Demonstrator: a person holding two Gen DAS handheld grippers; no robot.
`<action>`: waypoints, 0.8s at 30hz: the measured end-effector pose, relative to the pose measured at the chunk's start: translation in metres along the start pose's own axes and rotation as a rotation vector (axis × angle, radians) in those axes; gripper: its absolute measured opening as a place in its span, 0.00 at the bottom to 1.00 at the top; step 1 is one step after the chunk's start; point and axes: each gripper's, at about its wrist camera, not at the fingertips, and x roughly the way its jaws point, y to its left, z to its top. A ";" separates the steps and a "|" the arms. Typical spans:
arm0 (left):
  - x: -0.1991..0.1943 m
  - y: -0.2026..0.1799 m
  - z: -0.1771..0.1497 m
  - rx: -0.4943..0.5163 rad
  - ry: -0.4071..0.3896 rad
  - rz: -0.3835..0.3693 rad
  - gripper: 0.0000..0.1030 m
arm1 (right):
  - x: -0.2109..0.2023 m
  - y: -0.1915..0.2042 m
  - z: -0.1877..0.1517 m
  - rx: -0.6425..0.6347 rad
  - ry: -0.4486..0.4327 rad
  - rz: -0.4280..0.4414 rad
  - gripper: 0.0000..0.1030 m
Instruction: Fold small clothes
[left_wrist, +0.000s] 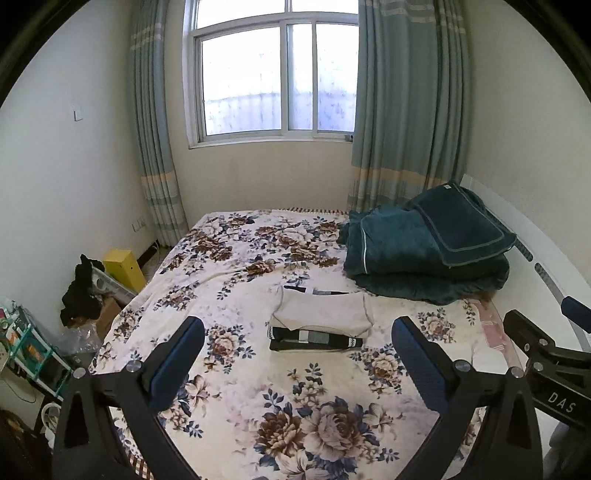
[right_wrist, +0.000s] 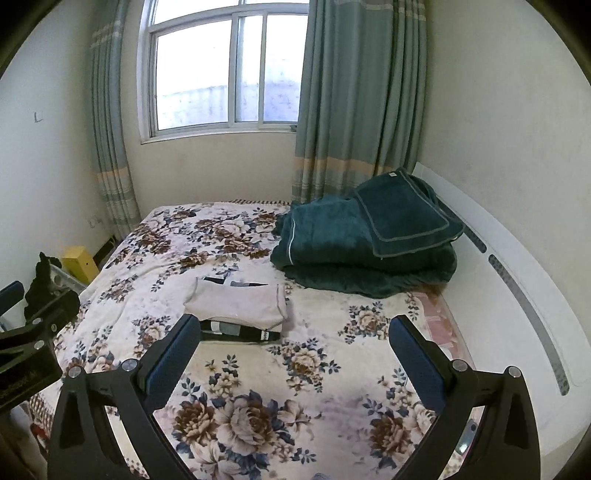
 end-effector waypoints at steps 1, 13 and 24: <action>-0.001 0.000 -0.001 -0.001 0.000 0.001 1.00 | -0.004 0.000 0.000 0.000 0.000 0.004 1.00; -0.006 -0.001 -0.001 -0.005 -0.004 -0.011 1.00 | -0.008 0.001 0.001 -0.004 -0.004 0.016 1.00; -0.006 0.004 -0.003 -0.004 -0.001 -0.021 1.00 | -0.005 -0.001 0.008 -0.009 -0.003 0.028 1.00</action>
